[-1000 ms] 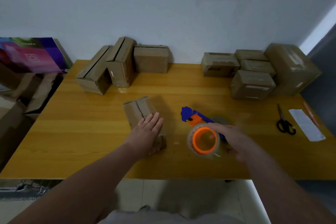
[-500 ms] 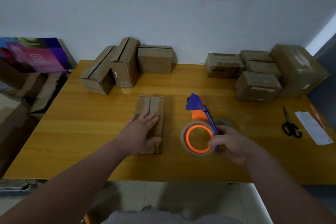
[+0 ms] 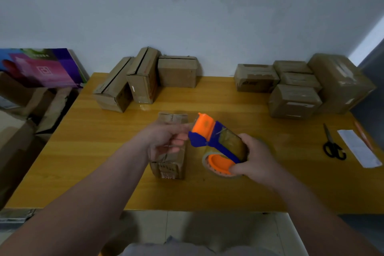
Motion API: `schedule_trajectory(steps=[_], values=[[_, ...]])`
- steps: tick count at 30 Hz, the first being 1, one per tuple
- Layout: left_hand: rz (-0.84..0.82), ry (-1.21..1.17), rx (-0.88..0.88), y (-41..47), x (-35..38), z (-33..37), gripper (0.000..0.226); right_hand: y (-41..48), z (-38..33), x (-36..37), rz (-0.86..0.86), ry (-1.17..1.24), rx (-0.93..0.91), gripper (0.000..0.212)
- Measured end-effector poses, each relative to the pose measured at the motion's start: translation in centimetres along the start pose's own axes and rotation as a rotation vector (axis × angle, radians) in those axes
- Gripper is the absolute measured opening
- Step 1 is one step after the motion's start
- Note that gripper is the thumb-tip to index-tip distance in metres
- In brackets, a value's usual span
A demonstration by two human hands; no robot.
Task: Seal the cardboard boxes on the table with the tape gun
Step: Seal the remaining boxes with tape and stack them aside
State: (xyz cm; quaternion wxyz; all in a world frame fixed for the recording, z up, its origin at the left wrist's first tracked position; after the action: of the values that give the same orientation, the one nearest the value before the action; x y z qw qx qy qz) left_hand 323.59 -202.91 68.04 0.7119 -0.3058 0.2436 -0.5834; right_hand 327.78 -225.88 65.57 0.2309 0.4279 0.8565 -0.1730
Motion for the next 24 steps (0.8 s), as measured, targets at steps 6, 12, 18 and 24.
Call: schedule_trajectory(steps=[6,12,18,24], values=[[0.129,0.004,0.026,0.4,-0.4,-0.4,0.011,-0.3,-0.5,0.2,0.068,-0.158,-0.145,0.078],[0.231,0.048,0.088,0.6,-0.3,-1.2,0.015,-0.4,-1.5,0.8,0.05,-0.415,-0.2,0.074],[0.341,0.134,0.2,0.6,-1.2,-1.7,0.018,-0.2,-2.9,0.9,0.003,-0.537,-0.199,0.077],[0.369,0.059,0.17,0.4,-3.6,-3.5,0.019,0.2,-3.5,-0.4,-0.119,-0.569,-0.285,0.079]])
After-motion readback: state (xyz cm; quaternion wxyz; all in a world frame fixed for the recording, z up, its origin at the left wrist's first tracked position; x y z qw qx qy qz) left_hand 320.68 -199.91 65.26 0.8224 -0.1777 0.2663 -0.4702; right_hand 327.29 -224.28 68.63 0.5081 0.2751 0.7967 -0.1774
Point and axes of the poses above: each hand's wrist, its own y-axis towards the middle knuckle, its own x-axis out of the palm, z = x × y, the point moved 1 cm from there along y, towards the middle knuckle, and after that the axes turned 10 degrees about -x, right-handed, at the moved point
